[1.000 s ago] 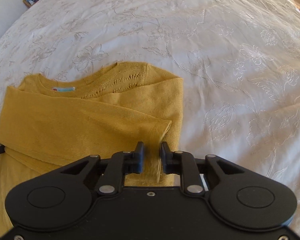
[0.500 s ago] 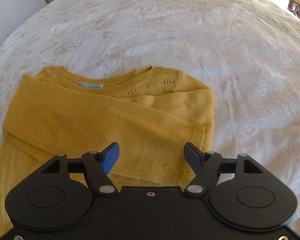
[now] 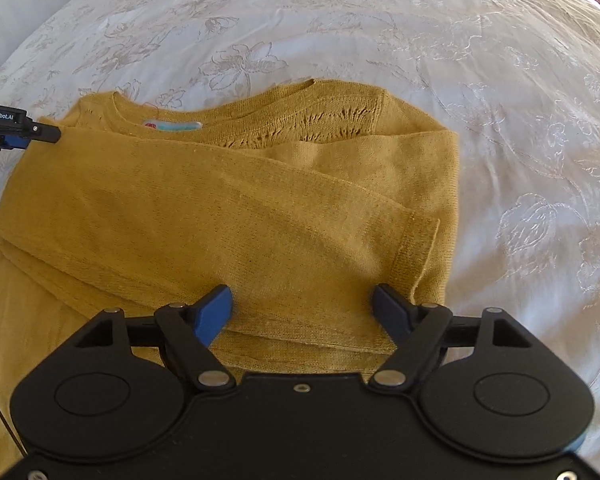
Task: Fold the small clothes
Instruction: 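Press the folded sweater flat with both open tools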
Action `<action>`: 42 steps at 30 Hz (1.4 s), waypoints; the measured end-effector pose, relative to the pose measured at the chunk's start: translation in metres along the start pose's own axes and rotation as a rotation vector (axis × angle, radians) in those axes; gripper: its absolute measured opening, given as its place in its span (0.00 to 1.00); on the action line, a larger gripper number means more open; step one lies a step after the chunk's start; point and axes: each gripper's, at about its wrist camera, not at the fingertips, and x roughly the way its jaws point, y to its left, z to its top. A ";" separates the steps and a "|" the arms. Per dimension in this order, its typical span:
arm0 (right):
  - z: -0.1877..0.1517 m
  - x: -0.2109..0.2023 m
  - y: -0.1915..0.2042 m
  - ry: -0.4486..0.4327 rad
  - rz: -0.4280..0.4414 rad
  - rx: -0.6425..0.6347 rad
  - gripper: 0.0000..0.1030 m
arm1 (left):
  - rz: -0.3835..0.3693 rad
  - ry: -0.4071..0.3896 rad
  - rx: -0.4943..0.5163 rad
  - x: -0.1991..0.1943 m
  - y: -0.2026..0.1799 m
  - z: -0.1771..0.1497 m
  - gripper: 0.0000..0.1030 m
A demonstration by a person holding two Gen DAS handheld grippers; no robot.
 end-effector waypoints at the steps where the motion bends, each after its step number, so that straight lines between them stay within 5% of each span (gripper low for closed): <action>1: -0.001 0.000 0.000 -0.003 0.001 0.000 0.79 | -0.053 -0.005 0.000 -0.002 -0.002 -0.002 0.50; 6: -0.001 0.001 -0.002 -0.010 0.009 0.002 0.81 | -0.129 -0.098 0.100 -0.025 -0.021 -0.020 0.50; 10: -0.002 0.001 -0.003 -0.013 0.014 0.005 0.82 | -0.144 -0.228 0.088 -0.048 -0.023 -0.024 0.50; 16: -0.001 0.002 -0.002 -0.014 0.017 0.011 0.83 | -0.041 -0.324 0.026 -0.061 -0.015 -0.014 0.51; 22: -0.002 0.002 -0.002 -0.015 0.019 0.014 0.84 | 0.164 -0.229 0.159 -0.040 -0.027 -0.005 0.51; 27: -0.001 0.002 -0.002 -0.013 0.021 0.013 0.85 | 0.272 -0.122 0.208 -0.006 -0.029 0.002 0.51; 29: -0.001 0.002 -0.002 -0.012 0.024 0.013 0.85 | 0.382 -0.065 0.228 0.009 -0.023 0.000 0.53; 32: -0.001 0.002 -0.002 -0.012 0.026 0.016 0.85 | 0.461 -0.069 0.201 0.012 -0.011 -0.003 0.57; 37: -0.002 0.003 -0.003 -0.018 0.032 0.023 0.87 | 0.417 -0.084 0.126 -0.001 -0.009 -0.003 0.57; 42: -0.001 0.004 -0.002 -0.017 0.035 0.027 0.89 | 0.375 -0.125 0.240 -0.004 -0.026 -0.006 0.57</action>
